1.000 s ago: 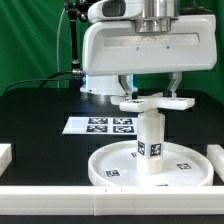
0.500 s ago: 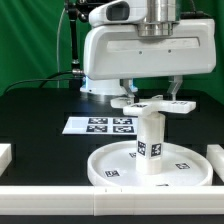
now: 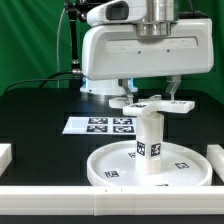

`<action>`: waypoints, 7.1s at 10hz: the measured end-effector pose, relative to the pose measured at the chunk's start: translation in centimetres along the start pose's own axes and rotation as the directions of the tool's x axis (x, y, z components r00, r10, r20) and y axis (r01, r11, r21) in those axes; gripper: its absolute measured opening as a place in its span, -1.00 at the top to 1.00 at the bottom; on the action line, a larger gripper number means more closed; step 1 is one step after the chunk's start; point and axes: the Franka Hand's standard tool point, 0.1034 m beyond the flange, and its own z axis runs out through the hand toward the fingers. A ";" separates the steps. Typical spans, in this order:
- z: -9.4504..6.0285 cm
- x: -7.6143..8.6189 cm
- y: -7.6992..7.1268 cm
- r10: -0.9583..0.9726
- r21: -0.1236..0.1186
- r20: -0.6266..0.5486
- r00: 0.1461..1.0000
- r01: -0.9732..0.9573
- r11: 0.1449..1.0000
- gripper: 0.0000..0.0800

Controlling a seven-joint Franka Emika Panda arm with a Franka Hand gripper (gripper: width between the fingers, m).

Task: Assemble round table

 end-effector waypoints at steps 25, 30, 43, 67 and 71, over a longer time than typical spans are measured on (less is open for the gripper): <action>0.3 0.0 -1.1 0.923 0.095 0.003 0.386 -0.919 0.384 -0.11; 0.4 -0.1 -1.6 0.951 0.117 0.078 -0.301 -0.944 -0.308 -0.11; -2.7 0.8 -1.3 0.768 0.067 0.206 -0.606 -0.775 -0.629 -0.62; -3.4 1.3 -2.6 -0.148 0.096 0.041 0.988 0.144 0.985 -0.62; -3.3 1.2 -2.3 -0.400 0.099 0.019 0.916 0.397 0.913 -0.62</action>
Offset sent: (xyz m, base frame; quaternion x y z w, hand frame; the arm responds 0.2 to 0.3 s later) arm 0.0000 0.0000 0.0000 0.0000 0.0000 0.0000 1.0000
